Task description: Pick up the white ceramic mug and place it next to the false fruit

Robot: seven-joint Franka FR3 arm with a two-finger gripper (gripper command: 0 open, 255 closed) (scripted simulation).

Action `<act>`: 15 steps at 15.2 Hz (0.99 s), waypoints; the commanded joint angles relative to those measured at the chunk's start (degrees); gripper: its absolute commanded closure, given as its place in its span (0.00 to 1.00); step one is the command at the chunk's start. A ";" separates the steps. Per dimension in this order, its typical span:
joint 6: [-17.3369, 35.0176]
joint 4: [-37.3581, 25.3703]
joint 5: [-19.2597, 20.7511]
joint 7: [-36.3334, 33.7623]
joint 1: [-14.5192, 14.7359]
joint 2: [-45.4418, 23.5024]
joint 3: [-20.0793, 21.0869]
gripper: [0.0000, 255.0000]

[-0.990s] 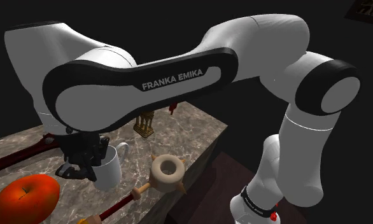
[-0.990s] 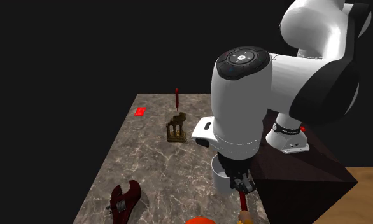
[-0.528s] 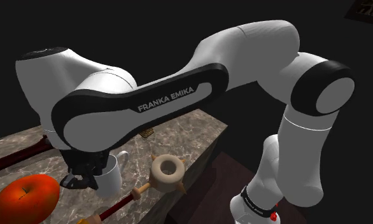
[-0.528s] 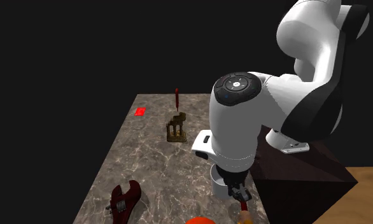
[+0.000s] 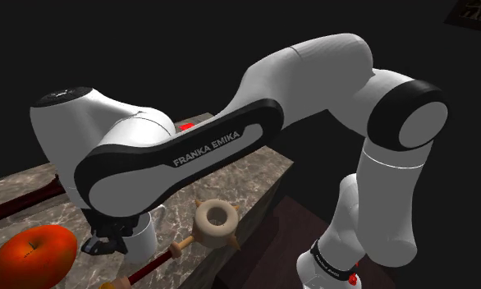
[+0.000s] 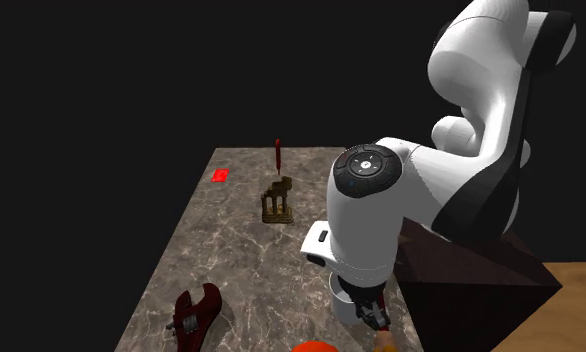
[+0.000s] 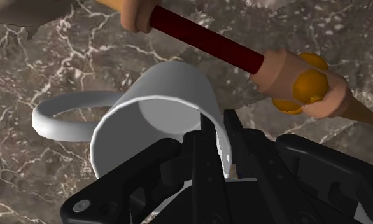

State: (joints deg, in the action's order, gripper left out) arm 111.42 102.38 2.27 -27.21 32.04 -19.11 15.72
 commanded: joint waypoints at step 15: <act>-5.33 -4.66 -0.25 0.23 -0.07 0.73 0.07 0.00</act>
State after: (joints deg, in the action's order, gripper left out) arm 107.71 99.04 2.09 -27.00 31.97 -18.63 15.76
